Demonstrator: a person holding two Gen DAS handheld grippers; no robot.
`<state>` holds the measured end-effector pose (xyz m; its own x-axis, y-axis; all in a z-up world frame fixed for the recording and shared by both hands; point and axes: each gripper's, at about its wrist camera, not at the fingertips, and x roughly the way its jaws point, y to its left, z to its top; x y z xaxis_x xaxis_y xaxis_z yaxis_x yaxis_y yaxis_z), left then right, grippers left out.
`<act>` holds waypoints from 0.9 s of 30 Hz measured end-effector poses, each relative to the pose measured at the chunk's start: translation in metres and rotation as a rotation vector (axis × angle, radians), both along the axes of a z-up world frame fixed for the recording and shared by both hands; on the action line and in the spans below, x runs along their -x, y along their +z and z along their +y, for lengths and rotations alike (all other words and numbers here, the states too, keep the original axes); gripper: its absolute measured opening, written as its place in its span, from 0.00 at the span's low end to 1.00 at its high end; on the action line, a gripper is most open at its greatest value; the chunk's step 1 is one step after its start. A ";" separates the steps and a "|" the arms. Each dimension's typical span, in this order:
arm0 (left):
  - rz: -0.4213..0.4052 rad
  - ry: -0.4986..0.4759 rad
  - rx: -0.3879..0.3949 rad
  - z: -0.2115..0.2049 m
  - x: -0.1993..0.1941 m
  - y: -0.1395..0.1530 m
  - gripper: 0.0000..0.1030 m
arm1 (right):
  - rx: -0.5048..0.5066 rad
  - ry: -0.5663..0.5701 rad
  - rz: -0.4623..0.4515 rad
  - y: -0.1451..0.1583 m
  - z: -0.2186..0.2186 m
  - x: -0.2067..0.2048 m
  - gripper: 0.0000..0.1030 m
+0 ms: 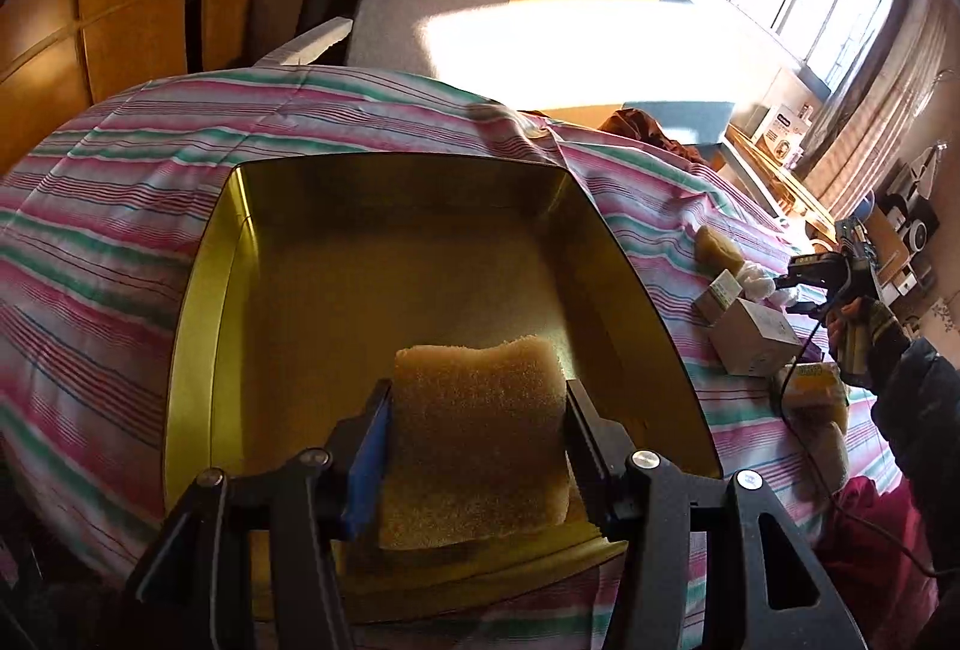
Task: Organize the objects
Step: 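Carry the yellow sponge into the gold tray with the left tool while the right tool grasps the plastic-wrapped ball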
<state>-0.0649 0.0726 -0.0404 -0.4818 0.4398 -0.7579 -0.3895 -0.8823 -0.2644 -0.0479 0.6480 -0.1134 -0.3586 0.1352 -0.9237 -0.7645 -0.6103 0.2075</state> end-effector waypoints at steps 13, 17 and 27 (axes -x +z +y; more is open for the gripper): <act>-0.020 0.138 0.092 -0.021 0.114 -0.003 0.53 | -0.245 0.208 0.243 0.094 -0.087 -0.058 0.40; -0.031 0.185 0.147 -0.019 0.148 -0.016 0.53 | -0.275 0.284 0.298 0.110 -0.118 -0.071 0.40; -0.012 0.233 0.283 -0.011 0.187 -0.045 0.59 | -0.261 0.455 0.351 0.111 -0.190 -0.070 0.40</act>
